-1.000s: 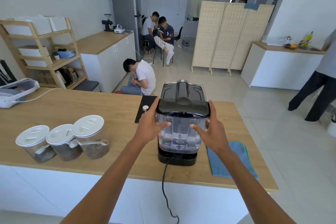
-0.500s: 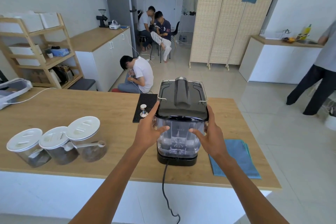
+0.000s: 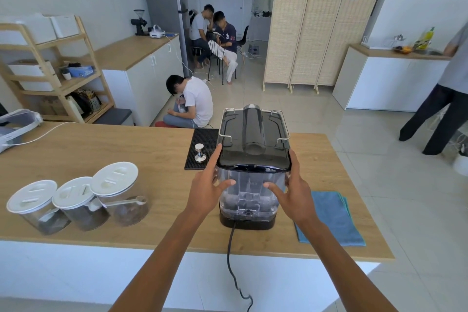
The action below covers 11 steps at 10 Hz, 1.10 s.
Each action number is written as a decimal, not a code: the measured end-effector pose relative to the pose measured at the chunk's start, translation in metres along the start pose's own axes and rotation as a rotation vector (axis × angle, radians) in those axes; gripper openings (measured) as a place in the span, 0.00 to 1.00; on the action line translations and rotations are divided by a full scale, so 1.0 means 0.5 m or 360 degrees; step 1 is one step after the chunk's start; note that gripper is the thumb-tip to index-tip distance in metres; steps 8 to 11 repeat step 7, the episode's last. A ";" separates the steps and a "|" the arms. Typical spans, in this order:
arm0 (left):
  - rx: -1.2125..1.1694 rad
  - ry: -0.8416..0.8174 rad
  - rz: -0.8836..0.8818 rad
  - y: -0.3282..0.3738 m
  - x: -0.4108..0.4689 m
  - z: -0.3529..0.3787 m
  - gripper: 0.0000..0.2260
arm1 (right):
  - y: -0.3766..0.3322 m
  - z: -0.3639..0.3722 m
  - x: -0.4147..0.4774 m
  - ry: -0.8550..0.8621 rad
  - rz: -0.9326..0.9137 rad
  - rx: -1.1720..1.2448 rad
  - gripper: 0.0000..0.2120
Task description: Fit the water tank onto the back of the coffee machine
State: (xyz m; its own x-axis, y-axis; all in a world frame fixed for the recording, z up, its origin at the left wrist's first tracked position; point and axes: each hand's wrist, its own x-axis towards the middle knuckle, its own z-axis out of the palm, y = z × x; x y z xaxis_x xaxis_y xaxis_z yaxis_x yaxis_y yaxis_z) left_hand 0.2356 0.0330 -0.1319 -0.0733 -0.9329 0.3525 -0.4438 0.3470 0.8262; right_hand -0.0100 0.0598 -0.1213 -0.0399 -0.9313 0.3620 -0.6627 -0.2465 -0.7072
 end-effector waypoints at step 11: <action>0.0555 -0.0467 -0.0242 -0.114 -0.079 -0.024 0.45 | 0.122 0.008 -0.060 -0.0226 0.0100 -0.0606 0.46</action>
